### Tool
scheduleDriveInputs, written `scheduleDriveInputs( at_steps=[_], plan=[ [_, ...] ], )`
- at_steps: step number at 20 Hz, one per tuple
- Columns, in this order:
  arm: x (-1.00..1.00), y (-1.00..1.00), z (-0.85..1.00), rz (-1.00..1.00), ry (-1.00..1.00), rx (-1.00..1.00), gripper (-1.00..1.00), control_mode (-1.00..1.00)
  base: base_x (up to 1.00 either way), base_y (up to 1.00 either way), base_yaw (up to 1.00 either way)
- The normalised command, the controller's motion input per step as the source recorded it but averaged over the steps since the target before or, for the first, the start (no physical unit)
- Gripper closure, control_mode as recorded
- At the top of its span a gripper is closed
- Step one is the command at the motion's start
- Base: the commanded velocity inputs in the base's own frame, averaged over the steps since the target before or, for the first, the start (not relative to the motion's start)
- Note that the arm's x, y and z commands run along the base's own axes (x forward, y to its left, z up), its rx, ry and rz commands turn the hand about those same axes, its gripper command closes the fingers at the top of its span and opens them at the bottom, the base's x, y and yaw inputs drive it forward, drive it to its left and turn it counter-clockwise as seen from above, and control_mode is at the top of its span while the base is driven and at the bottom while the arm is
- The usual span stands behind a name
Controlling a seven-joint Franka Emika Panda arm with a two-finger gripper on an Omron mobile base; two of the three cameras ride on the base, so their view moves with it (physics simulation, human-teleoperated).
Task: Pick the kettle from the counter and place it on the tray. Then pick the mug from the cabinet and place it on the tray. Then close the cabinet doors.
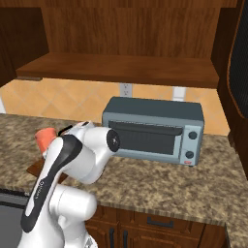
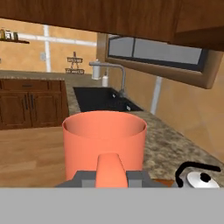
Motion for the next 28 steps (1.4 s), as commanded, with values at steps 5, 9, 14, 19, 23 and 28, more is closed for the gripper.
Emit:
scheduleDriveInputs(
  at_steps=[5, 9, 14, 19, 23, 28],
  plan=[
    [0.00, 0.13, -0.50, 0.06, 0.00, 0.00, 1.00, -1.00, 0.00, 0.00, 0.00],
    [0.00, 0.04, -0.51, 0.05, 0.01, -0.02, 1.00, -1.00, 0.00, 0.00, 0.00],
    [0.03, 0.06, -0.45, 0.04, 0.07, -0.01, 1.00, -1.00, 0.00, 0.00, 0.00],
    [0.13, 0.05, -0.37, 0.01, 0.05, 0.00, 1.00, -1.00, 0.00, 0.00, 0.00],
    [0.33, 0.18, -0.28, 0.00, 0.01, 0.00, 1.00, -1.00, 0.00, 0.00, 0.00],
    [0.30, 0.13, -0.20, 0.00, 0.00, 0.00, 1.00, -1.00, 0.00, 0.00, 0.00]
  ],
)
